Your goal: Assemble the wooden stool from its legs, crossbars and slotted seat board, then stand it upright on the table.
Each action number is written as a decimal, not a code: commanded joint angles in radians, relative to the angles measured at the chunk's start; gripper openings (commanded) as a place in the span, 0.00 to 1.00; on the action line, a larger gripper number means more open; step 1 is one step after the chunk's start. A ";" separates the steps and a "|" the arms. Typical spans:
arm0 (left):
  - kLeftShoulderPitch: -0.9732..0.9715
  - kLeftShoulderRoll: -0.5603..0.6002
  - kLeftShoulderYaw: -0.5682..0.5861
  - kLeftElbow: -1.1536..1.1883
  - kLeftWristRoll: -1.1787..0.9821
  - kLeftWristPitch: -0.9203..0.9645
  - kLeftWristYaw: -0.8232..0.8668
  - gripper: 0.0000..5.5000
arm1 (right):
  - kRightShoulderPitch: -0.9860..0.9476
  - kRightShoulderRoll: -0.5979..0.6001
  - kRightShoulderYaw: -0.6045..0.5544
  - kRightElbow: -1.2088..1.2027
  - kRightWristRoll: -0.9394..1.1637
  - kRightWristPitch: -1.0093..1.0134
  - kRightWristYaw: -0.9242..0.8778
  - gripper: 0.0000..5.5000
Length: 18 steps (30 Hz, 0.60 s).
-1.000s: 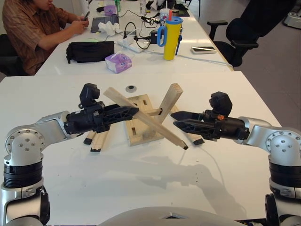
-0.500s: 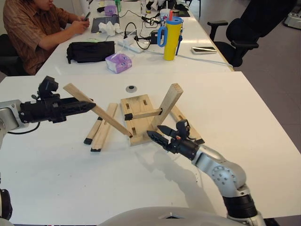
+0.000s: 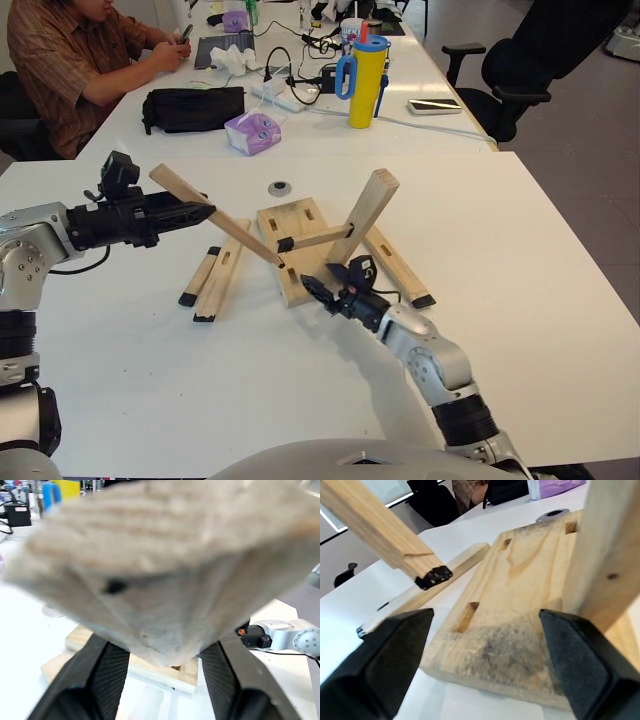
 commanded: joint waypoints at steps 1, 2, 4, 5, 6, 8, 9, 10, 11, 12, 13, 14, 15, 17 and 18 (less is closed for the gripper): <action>0.022 -0.033 0.024 -0.055 -0.008 0.005 0.026 0.37 | 0.002 -0.015 0.013 -0.021 -0.011 0.032 0.031 0.71; 0.032 -0.035 0.017 -0.071 -0.003 0.004 0.025 0.37 | 0.008 -0.014 0.021 -0.026 -0.013 0.039 0.034 0.71; 0.051 -0.034 0.005 -0.099 0.010 -0.002 0.021 0.37 | 0.028 -0.014 0.036 -0.037 -0.025 0.045 0.034 0.71; 0.054 -0.037 0.005 -0.107 0.008 0.001 0.022 0.37 | 0.037 -0.013 0.040 -0.040 -0.030 0.047 0.032 0.71; 0.055 -0.039 0.000 -0.113 0.012 0.000 0.021 0.37 | 0.045 -0.014 0.046 -0.039 -0.041 0.046 0.028 0.71; 0.056 -0.042 -0.012 -0.119 0.024 -0.009 0.020 0.37 | 0.052 -0.009 0.045 -0.029 -0.050 0.044 0.020 0.71; 0.053 -0.047 -0.019 -0.117 0.031 -0.014 0.021 0.37 | 0.054 -0.006 0.044 -0.020 -0.054 0.044 0.017 0.71; 0.050 -0.052 -0.029 -0.113 0.040 -0.020 0.019 0.37 | 0.056 -0.004 0.043 -0.013 -0.057 0.042 0.018 0.71; 0.046 -0.058 -0.037 -0.108 0.048 -0.026 0.018 0.37 | 0.057 -0.001 0.043 -0.007 -0.059 0.042 0.020 0.71; 0.044 -0.061 -0.041 -0.105 0.053 -0.029 0.017 0.37 | 0.057 0.000 0.044 -0.005 -0.061 0.042 0.022 0.71; 0.041 -0.064 -0.051 -0.102 0.062 -0.033 0.011 0.37 | 0.058 0.000 0.046 0.001 -0.064 0.044 0.024 0.71; 0.040 -0.066 -0.057 -0.101 0.068 -0.036 0.008 0.37 | 0.058 -0.001 0.049 0.005 -0.068 0.047 0.026 0.71; 0.037 -0.068 -0.067 -0.099 0.075 -0.041 0.004 0.37 | 0.062 -0.003 0.053 0.008 -0.071 0.049 0.031 0.71; 0.020 -0.077 -0.088 -0.082 0.097 -0.059 0.000 0.37 | 0.069 -0.001 0.056 0.015 -0.075 0.051 0.033 0.71; 0.007 -0.077 -0.099 -0.066 0.115 -0.072 -0.004 0.37 | 0.072 0.000 0.059 0.019 -0.078 0.054 0.033 0.71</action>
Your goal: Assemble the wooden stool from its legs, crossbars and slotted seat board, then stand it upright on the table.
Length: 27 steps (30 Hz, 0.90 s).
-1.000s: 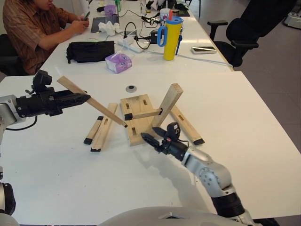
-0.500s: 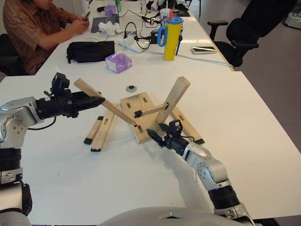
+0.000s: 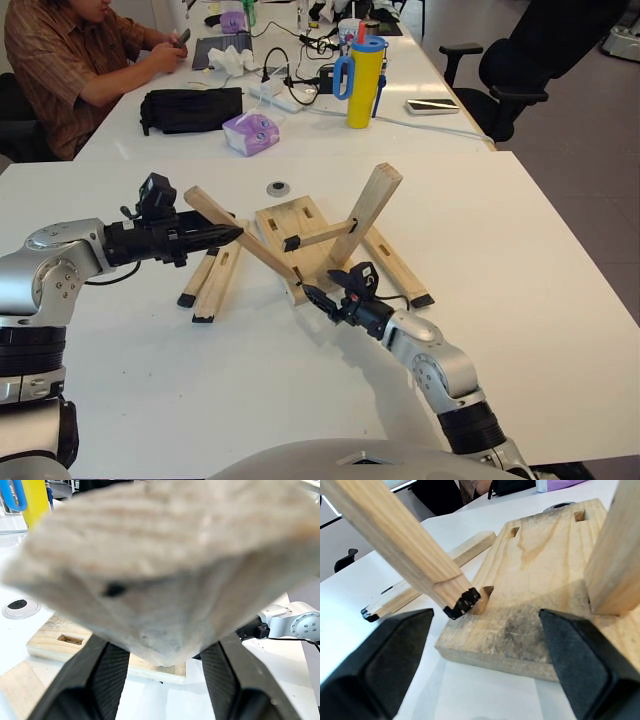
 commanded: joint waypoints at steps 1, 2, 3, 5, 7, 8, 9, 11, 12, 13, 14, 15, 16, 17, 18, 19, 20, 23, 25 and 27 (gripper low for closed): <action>-0.054 -0.005 -0.046 0.047 0.065 -0.041 -0.013 0.37 | 0.036 -0.005 0.020 0.050 -0.024 0.050 -0.006 0.71; -0.068 -0.001 -0.051 0.058 0.076 -0.048 -0.017 0.37 | 0.038 -0.005 0.021 0.055 -0.026 0.056 -0.008 0.71; -0.081 0.007 -0.055 0.067 0.086 -0.051 -0.024 0.37 | 0.040 -0.006 0.022 0.061 -0.029 0.062 -0.010 0.71; -0.107 0.024 -0.075 0.084 0.118 -0.063 -0.042 0.37 | 0.044 -0.008 0.027 0.071 -0.035 0.070 -0.014 0.71; -0.124 0.038 -0.093 0.087 0.143 -0.068 -0.059 0.37 | 0.046 -0.011 0.033 0.074 -0.041 0.080 -0.016 0.71; -0.124 0.046 -0.104 0.064 0.149 -0.062 -0.068 0.37 | 0.047 -0.014 0.038 0.077 -0.045 0.089 -0.017 0.71; -0.120 0.052 -0.114 0.031 0.151 -0.050 -0.075 0.37 | 0.047 -0.017 0.043 0.081 -0.052 0.098 -0.019 0.71; -0.108 0.060 -0.133 -0.034 0.146 -0.029 -0.088 0.37 | 0.045 -0.018 0.048 0.090 -0.067 0.114 -0.033 0.71; -0.098 0.066 -0.145 -0.073 0.144 -0.021 -0.094 0.37 | 0.043 -0.013 0.042 0.097 -0.070 0.131 -0.047 0.71; -0.088 0.069 -0.155 -0.112 0.141 -0.011 -0.094 0.37 | 0.042 -0.009 0.036 0.103 -0.070 0.145 -0.059 0.71; -0.080 0.069 -0.160 -0.146 0.136 0.001 -0.092 0.37 | 0.041 -0.006 0.033 0.105 -0.070 0.155 -0.066 0.71; -0.075 0.066 -0.168 -0.176 0.132 0.013 -0.084 0.37 | 0.042 -0.002 0.026 0.104 -0.066 0.169 -0.075 0.71; -0.072 0.059 -0.177 -0.198 0.135 0.020 -0.072 0.37 | 0.042 0.000 0.022 0.102 -0.064 0.179 -0.080 0.71; -0.074 0.047 -0.183 -0.209 0.137 0.026 -0.057 0.37 | 0.041 -0.001 0.023 0.099 -0.064 0.183 -0.081 0.71; -0.077 0.035 -0.187 -0.210 0.140 0.029 -0.042 0.37 | 0.041 -0.001 0.024 0.098 -0.063 0.189 -0.080 0.71; -0.075 0.029 -0.195 -0.214 0.143 0.029 -0.035 0.37 | 0.040 -0.002 0.025 0.098 -0.064 0.194 -0.081 0.71; -0.069 0.026 -0.202 -0.218 0.149 0.026 -0.028 0.37 | 0.039 -0.002 0.027 0.100 -0.065 0.198 -0.082 0.71; -0.044 0.020 -0.217 -0.249 0.153 0.029 -0.010 0.37 | 0.037 -0.002 0.030 0.101 -0.066 0.215 -0.090 0.71; -0.032 0.022 -0.235 -0.276 0.161 0.027 -0.003 0.37 | 0.041 0.000 0.030 0.097 -0.059 0.231 -0.092 0.71; -0.013 0.033 -0.263 -0.299 0.188 0.008 -0.003 0.37 | 0.046 0.004 0.031 0.094 -0.055 0.239 -0.095 0.71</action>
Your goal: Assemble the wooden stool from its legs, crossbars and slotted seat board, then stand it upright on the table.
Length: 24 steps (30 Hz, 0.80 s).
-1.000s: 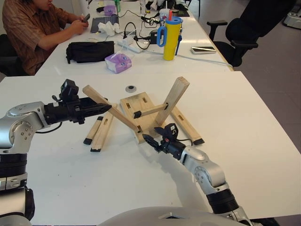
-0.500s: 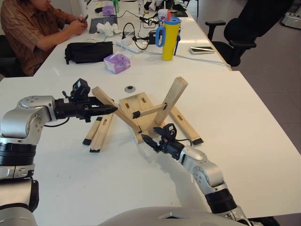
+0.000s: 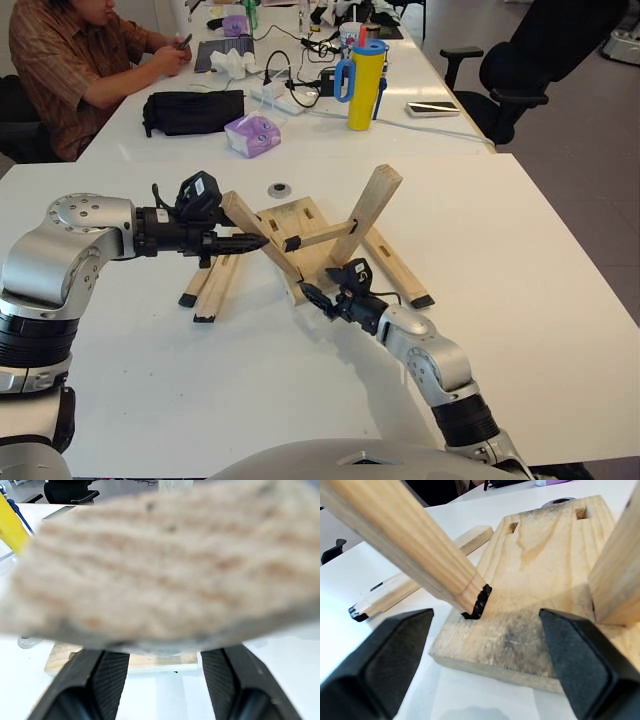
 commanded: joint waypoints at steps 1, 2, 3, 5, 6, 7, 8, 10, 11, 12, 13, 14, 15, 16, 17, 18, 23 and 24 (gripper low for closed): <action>0.079 -0.006 -0.119 -0.073 0.025 -0.007 -0.038 0.37 | 0.084 -0.015 0.016 0.091 -0.016 0.164 -0.037 0.71; 0.087 -0.003 -0.130 -0.082 0.032 -0.012 -0.037 0.37 | 0.085 -0.015 0.017 0.093 -0.018 0.164 -0.039 0.71; 0.094 -0.001 -0.142 -0.090 0.044 -0.020 -0.034 0.37 | 0.087 -0.015 0.017 0.094 -0.018 0.166 -0.039 0.71; 0.090 -0.018 -0.161 -0.081 0.066 -0.026 -0.012 0.37 | 0.092 -0.017 0.022 0.097 -0.022 0.170 -0.037 0.71; 0.087 -0.022 -0.172 -0.079 0.076 -0.031 -0.009 0.37 | 0.095 -0.016 0.023 0.097 -0.022 0.172 -0.036 0.71; 0.085 -0.028 -0.183 -0.077 0.088 -0.036 0.001 0.37 | 0.097 -0.017 0.027 0.098 -0.025 0.174 -0.036 0.71; 0.079 -0.041 -0.191 -0.073 0.093 -0.031 0.017 0.37 | 0.100 -0.018 0.031 0.098 -0.027 0.175 -0.037 0.71; 0.059 -0.077 -0.193 -0.043 0.098 -0.024 0.051 0.37 | 0.103 -0.019 0.036 0.098 -0.028 0.175 -0.037 0.71; 0.050 -0.091 -0.191 -0.021 0.098 -0.024 0.060 0.37 | 0.105 -0.020 0.037 0.099 -0.029 0.174 -0.037 0.71; 0.044 -0.099 -0.192 -0.003 0.102 -0.027 0.063 0.37 | 0.105 -0.020 0.039 0.100 -0.030 0.174 -0.037 0.71; 0.038 -0.101 -0.202 0.011 0.113 -0.033 0.061 0.37 | 0.104 -0.021 0.040 0.104 -0.031 0.173 -0.037 0.71; 0.033 -0.101 -0.216 0.017 0.124 -0.037 0.055 0.37 | 0.103 -0.021 0.041 0.106 -0.031 0.173 -0.037 0.71; 0.028 -0.105 -0.231 0.019 0.130 -0.034 0.051 0.37 | 0.102 -0.020 0.042 0.107 -0.032 0.173 -0.036 0.71; 0.023 -0.116 -0.241 0.020 0.130 -0.030 0.051 0.37 | 0.100 -0.020 0.043 0.109 -0.032 0.172 -0.036 0.71; 0.020 -0.128 -0.245 0.022 0.125 -0.024 0.053 0.37 | 0.100 -0.021 0.044 0.111 -0.034 0.171 -0.036 0.71; 0.021 -0.135 -0.247 0.031 0.124 -0.025 0.053 0.37 | 0.097 -0.022 0.045 0.115 -0.035 0.170 -0.034 0.71; 0.034 -0.120 -0.290 0.132 0.198 -0.098 0.029 0.37 | 0.089 -0.029 0.050 0.127 -0.052 0.148 -0.028 0.71; 0.043 -0.116 -0.308 0.151 0.222 -0.121 0.027 0.37 | 0.088 -0.034 0.056 0.113 -0.061 0.114 -0.020 0.71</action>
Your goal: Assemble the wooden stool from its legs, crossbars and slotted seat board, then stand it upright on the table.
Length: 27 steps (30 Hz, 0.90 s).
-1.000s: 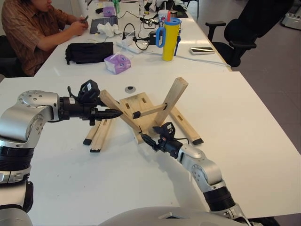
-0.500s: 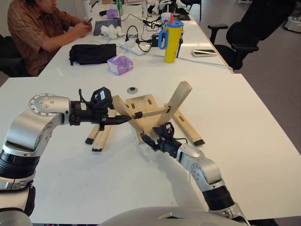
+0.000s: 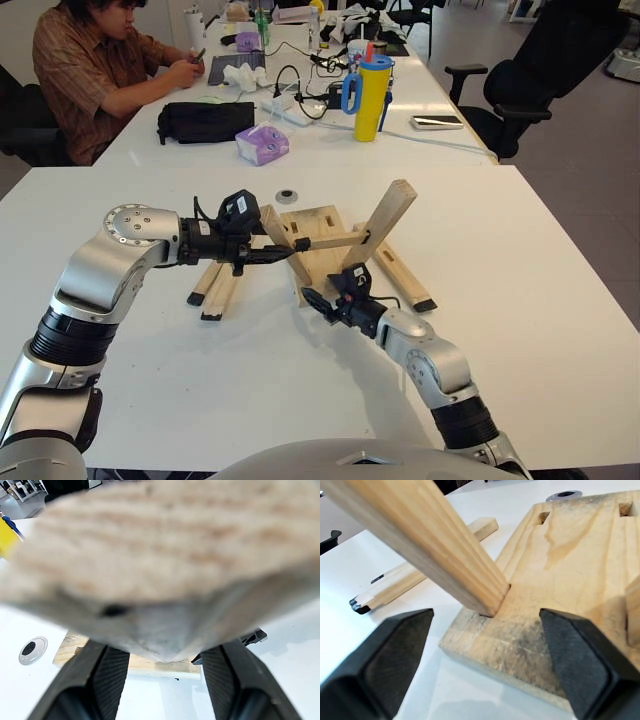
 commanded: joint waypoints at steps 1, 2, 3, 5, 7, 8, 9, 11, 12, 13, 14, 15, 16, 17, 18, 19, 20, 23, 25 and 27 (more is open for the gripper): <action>0.083 -0.014 -0.159 0.115 0.119 -0.030 -0.029 0.37 | 0.084 -0.029 0.042 0.077 -0.045 0.034 0.008 0.71; 0.092 -0.017 -0.165 0.131 0.128 -0.045 -0.026 0.37 | 0.087 -0.018 0.023 0.038 -0.033 0.009 0.004 0.71; 0.099 -0.019 -0.163 0.141 0.127 -0.053 -0.022 0.37 | 0.095 -0.010 0.005 -0.015 -0.007 -0.037 0.027 0.71; 0.106 -0.023 -0.144 0.151 0.111 -0.057 -0.007 0.37 | 0.118 -0.002 -0.047 -0.135 0.069 -0.036 0.042 0.67; 0.087 -0.038 -0.117 0.173 0.088 -0.055 0.002 0.37 | 0.140 -0.012 -0.072 -0.263 0.101 -0.042 0.039 0.60; 0.075 -0.051 -0.101 0.183 0.074 -0.055 0.007 0.37 | 0.145 -0.023 -0.067 -0.327 0.089 -0.057 0.037 0.56; 0.075 -0.059 -0.084 0.183 0.060 -0.058 0.014 0.37 | 0.141 -0.023 -0.070 -0.381 0.098 -0.056 0.033 0.53; 0.083 -0.077 -0.053 0.180 0.034 -0.068 0.021 0.37 | 0.120 -0.022 -0.071 -0.460 0.093 -0.063 0.017 0.46; 0.095 -0.084 -0.039 0.176 0.022 -0.073 0.023 0.37 | 0.093 -0.018 -0.067 -0.495 0.086 -0.062 0.004 0.43; 0.105 -0.089 -0.028 0.172 0.012 -0.074 0.027 0.37 | 0.070 -0.016 -0.060 -0.518 0.082 -0.058 -0.004 0.40; 0.119 -0.098 -0.016 0.175 0.001 -0.078 0.030 0.37 | 0.032 -0.004 -0.054 -0.535 0.081 -0.050 -0.017 0.37; 0.130 -0.105 -0.007 0.177 -0.004 -0.081 0.032 0.37 | 0.000 0.005 -0.051 -0.538 0.076 -0.046 -0.030 0.34; 0.140 -0.112 -0.001 0.180 -0.009 -0.085 0.034 0.37 | -0.038 0.003 -0.045 -0.523 0.038 -0.065 -0.045 0.31; 0.147 -0.119 0.003 0.185 -0.012 -0.091 0.035 0.37 | -0.082 -0.001 -0.041 -0.497 -0.013 -0.098 -0.066 0.29; 0.153 -0.124 0.004 0.192 -0.010 -0.098 0.034 0.37 | -0.129 0.007 -0.048 -0.463 -0.057 -0.129 -0.096 0.26; 0.157 -0.128 -0.001 0.205 -0.001 -0.110 0.034 0.37 | -0.181 0.011 -0.049 -0.431 -0.103 -0.153 -0.120 0.23; 0.159 -0.131 -0.006 0.216 0.009 -0.121 0.034 0.37 | -0.228 0.014 -0.046 -0.409 -0.140 -0.176 -0.135 0.20; 0.165 -0.146 -0.003 0.223 0.004 -0.131 0.039 0.37 | -0.329 0.025 -0.050 -0.357 -0.231 -0.246 -0.184 0.13; 0.165 -0.154 -0.002 0.224 0.002 -0.134 0.045 0.37 | -0.300 0.009 -0.009 -0.291 -0.284 -0.291 -0.183 0.08; 0.171 -0.164 0.001 0.221 -0.001 -0.140 0.052 0.37 | -0.221 -0.019 0.089 -0.041 -0.366 -0.257 -0.180 0.04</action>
